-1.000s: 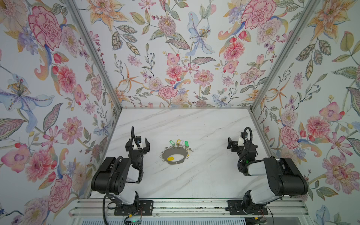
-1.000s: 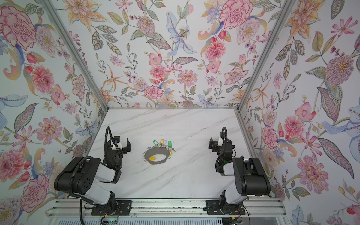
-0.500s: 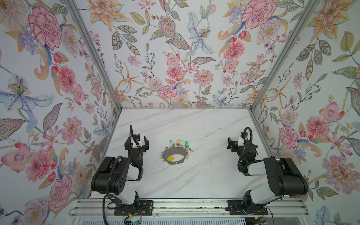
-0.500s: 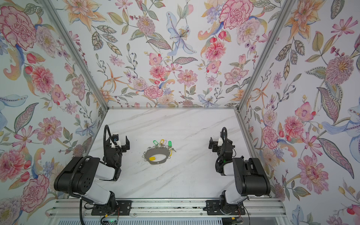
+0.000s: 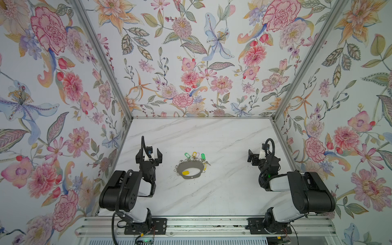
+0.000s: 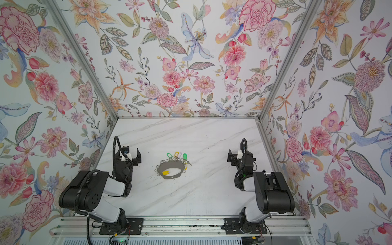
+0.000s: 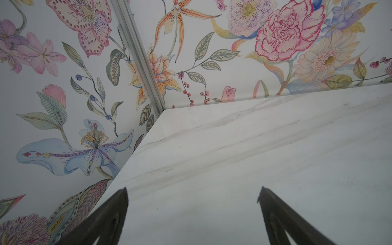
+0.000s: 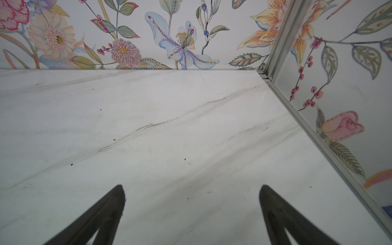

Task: Remove the keys from the keyring
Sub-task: 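Move the right gripper over the key ring while the left approaches it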

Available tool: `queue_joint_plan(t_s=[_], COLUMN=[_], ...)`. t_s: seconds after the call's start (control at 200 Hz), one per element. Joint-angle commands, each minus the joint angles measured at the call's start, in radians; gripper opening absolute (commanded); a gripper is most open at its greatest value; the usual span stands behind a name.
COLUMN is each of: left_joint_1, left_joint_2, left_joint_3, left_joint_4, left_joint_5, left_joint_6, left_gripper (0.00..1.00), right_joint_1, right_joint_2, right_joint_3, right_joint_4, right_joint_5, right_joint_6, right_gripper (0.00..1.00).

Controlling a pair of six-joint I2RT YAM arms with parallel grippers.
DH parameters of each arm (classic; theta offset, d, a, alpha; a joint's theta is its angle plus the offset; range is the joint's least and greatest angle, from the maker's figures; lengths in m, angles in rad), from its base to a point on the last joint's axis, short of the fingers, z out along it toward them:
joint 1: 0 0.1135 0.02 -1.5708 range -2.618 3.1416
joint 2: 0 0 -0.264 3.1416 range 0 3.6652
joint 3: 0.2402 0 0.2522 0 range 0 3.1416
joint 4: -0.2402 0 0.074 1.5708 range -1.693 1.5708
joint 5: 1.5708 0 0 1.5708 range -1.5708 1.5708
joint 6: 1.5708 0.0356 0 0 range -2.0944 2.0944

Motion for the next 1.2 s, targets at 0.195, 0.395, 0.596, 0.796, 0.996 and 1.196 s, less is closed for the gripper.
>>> queue_joint_plan(t_s=[0.195,0.395,0.596,0.796,0.996,1.196], left_joint_1=[-0.003,0.004,0.003,0.002,0.002,0.002], left_joint_2=[-0.254,-0.412,-0.434,-0.396,-0.337,-0.319], left_joint_3=[0.047,0.122,0.252,0.402,0.556,0.523], left_joint_4=[-0.250,-0.525,-0.882,-1.193,-1.439,-1.393], left_joint_5=[-0.098,0.059,0.186,0.341,0.498,0.600], left_joint_6=[-0.044,-0.234,-0.382,-0.368,-0.392,-0.461], left_gripper=[0.99,0.99,0.99,0.99,0.99,0.99], right_joint_1=[0.011,-0.031,0.088,0.315,0.483,0.619], right_joint_2=[-0.265,-0.335,-0.284,-0.162,-0.003,0.229], right_joint_3=[0.158,0.267,0.395,0.538,0.681,0.904], right_joint_4=[-0.502,-0.770,-1.023,-1.207,-1.242,-1.311], right_joint_5=[0.028,-0.237,-0.354,-0.282,-0.231,-0.167], right_joint_6=[0.100,0.320,0.364,0.379,0.431,0.436], right_gripper=[0.99,0.99,1.00,0.93,0.84,0.74])
